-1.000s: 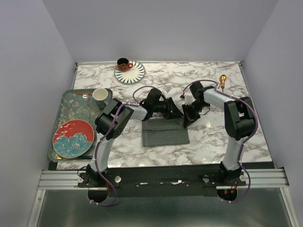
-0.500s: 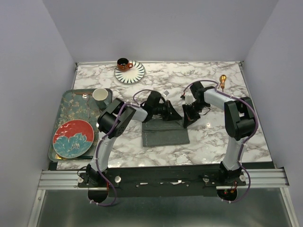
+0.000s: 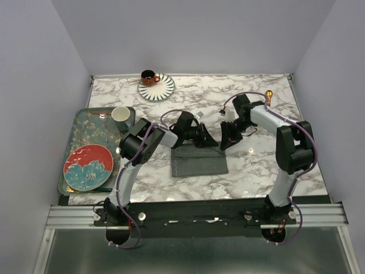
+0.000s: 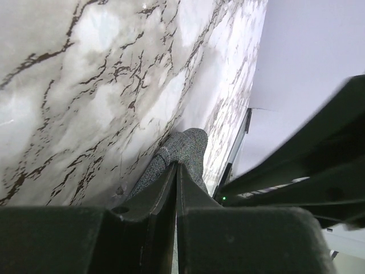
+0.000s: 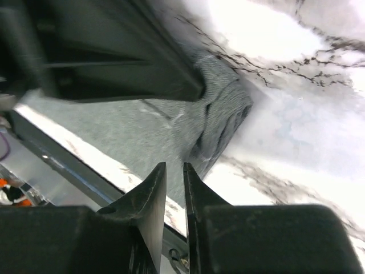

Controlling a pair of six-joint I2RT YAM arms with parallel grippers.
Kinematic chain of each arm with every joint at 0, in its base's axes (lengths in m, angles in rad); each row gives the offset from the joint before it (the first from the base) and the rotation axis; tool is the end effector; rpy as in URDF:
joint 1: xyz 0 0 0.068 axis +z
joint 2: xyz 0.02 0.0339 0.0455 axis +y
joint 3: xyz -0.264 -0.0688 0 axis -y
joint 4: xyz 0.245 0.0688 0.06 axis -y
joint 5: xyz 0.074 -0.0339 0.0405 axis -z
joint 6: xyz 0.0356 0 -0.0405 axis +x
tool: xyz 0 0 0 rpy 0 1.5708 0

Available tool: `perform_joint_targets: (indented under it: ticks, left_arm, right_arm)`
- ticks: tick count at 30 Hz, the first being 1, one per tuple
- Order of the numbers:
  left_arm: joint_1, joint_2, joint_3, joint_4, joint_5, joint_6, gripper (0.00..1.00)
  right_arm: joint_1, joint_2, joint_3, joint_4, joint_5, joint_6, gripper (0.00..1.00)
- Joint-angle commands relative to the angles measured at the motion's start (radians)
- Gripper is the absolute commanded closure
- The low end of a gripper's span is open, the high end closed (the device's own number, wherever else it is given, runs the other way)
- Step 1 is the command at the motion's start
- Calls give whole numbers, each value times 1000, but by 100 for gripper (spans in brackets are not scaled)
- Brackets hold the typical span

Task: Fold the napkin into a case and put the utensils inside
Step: Smooth out the 2/3-rectangle-folded napkin at the center of the board.

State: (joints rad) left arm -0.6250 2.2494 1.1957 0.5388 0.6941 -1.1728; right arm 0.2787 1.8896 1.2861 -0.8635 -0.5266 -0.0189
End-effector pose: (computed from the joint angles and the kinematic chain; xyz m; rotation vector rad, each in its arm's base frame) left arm 0.3493 -0.2801 0.0858 -0.1653 2.5001 -1.6709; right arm 0.3310 0.1133 0.1703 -0.4861 2.9594 0.8217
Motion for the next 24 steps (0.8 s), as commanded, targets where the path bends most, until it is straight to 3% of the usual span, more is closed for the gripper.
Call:
perform_joint_targets:
  ticks: [1,8,16,21,24]
  left_arm:
    - [15,56,-21,-148,-81,91,85]
    - [15,50,-15,-166,-82,111,85]
    - [15,52,-8,-163,-70,116,81]
    - [15,45,1,-132,-28,114,74]
    - [22,18,-5,-99,31,119,62]
  right_arm:
    - [-35,-73,74,-28,-99,11,74]
    - [-35,-18,73,61,-187,100,75]
    - [-35,78,-10,116,-145,125,79]
    - [-35,127,-45,129,-59,152,80]
    - [-35,147,-47,124,-15,174,82]
